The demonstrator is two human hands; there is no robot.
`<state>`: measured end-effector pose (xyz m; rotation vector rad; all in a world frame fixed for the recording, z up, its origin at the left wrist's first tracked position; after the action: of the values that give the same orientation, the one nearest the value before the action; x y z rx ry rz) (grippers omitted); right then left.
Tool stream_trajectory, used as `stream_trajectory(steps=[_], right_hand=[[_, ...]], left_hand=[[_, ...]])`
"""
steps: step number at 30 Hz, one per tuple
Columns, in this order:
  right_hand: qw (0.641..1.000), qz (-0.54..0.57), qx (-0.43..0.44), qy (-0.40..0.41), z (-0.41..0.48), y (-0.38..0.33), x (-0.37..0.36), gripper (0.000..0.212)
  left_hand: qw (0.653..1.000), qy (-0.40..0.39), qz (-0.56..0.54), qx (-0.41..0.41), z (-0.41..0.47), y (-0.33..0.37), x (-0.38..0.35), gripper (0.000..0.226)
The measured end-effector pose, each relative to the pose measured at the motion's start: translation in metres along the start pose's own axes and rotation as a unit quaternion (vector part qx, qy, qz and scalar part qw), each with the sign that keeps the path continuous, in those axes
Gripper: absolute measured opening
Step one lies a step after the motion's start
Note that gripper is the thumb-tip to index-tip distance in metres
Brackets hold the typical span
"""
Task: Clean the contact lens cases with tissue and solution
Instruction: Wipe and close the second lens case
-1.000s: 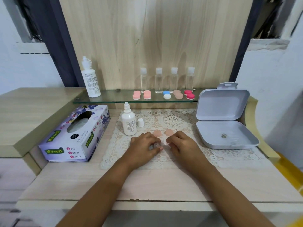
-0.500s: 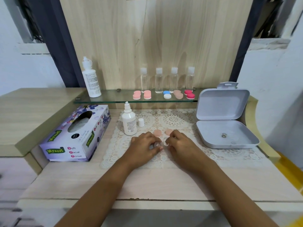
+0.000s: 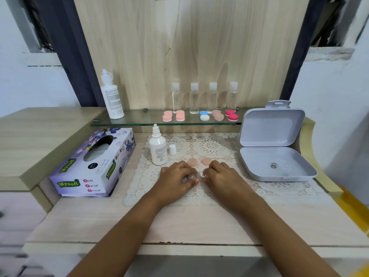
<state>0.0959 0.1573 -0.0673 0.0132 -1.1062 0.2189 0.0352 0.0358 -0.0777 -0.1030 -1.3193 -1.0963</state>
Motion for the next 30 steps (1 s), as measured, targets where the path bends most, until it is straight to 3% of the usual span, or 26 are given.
stream_trajectory(steps=[3,8,14,19,22,26,30], right_hand=[[1.000,-0.009,-0.022,-0.015,0.002,0.000,0.000,0.030],[0.996,0.066,-0.043,-0.039,0.002,0.006,0.001,0.055],[0.995,0.084,-0.045,-0.043,0.000,0.008,-0.002,0.060],[0.999,0.002,-0.030,0.010,0.001,0.002,0.002,0.035],[1.000,-0.005,-0.028,0.006,0.001,0.002,0.002,0.034],[0.998,0.049,-0.042,-0.016,0.000,0.006,0.000,0.046],[0.980,0.179,-0.078,0.030,-0.004,0.013,0.007,0.022]], left_hand=[[1.000,0.002,0.005,-0.003,0.000,0.001,0.000,0.026],[1.000,-0.003,0.001,-0.008,0.000,0.002,0.000,0.032],[1.000,0.001,0.000,-0.006,-0.001,0.002,0.001,0.042],[1.000,0.012,0.003,-0.017,-0.001,0.001,0.001,0.026],[1.000,0.016,0.006,-0.016,-0.001,0.001,0.001,0.023],[1.000,0.016,-0.002,-0.017,-0.001,0.001,0.001,0.024],[1.000,0.010,0.007,-0.008,-0.002,0.001,0.001,0.031]])
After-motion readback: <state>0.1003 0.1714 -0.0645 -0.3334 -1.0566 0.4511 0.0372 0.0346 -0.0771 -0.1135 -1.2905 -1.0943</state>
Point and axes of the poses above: each hand's wrist, its own z-axis towards the middle knuckle, its own x-axis out of the back of the hand, y = z × x, the point moved 6 cm from there along z, towards the middle knuckle, and after that the axes turned 3 degrees about -x, right-handed, at the moved point
